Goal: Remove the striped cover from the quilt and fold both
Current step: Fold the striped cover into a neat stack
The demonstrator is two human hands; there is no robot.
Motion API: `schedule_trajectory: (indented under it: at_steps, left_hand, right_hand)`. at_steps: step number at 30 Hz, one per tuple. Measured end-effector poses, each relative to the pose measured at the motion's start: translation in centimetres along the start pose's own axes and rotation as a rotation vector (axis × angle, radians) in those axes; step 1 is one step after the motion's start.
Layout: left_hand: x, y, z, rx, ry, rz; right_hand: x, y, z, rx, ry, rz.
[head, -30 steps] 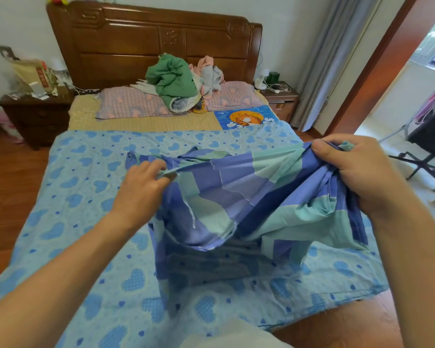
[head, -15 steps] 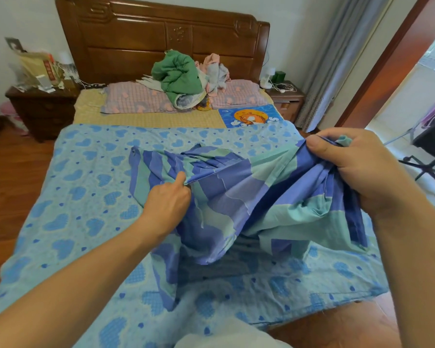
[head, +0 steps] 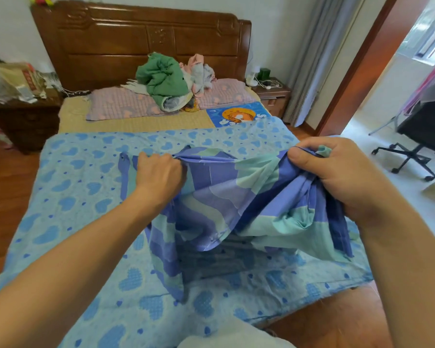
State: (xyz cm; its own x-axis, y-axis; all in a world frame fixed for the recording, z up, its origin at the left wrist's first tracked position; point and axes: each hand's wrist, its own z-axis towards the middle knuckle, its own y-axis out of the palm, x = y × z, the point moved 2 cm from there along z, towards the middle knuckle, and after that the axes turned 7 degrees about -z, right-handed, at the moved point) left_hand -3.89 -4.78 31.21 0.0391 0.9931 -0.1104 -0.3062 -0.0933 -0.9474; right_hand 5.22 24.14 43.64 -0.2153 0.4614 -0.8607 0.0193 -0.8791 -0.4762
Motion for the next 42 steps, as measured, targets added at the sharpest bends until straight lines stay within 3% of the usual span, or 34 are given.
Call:
schedule_trajectory:
  at_steps: [5,13,15,19,24,27,29,37,42]
  left_hand:
    - [2.8,1.7,-2.3,-0.137,0.132,0.107]
    - [5.8,4.6,-6.1,-0.178,0.316,0.008]
    - [6.3,4.7,-7.4,-0.099,0.348,-0.072]
    - [5.6,6.0,-9.2,-0.003,0.278,-0.314]
    - [5.9,7.7,-11.4,0.059,0.006,-0.786]
    - [8.5,6.8,-12.8,0.181,0.210,-0.727]
    - [9.5,6.4,-12.9,0.208,0.242,-0.667]
    - [10.8,6.0,-13.5,0.187,0.109,-0.627]
    - [10.3,7.0,-13.3,0.202,0.021,-0.786]
  right_hand:
    - [-0.2,-0.6,-0.1,0.033,0.011,0.030]
    - [0.2,-1.3,0.7,0.087,0.098,0.072]
    - [0.3,-1.6,1.1,0.128,0.135,0.125]
    - [0.1,-1.6,2.0,0.173,0.160,0.166]
    - [-0.6,-0.9,3.0,0.186,0.206,0.276]
    - [-1.0,0.2,3.6,0.157,0.191,0.290]
    - [-1.2,1.1,3.8,0.126,0.172,0.284]
    - [-1.7,2.3,3.9,0.081,0.139,0.271]
    - [-1.4,0.8,4.2,0.203,0.139,0.224]
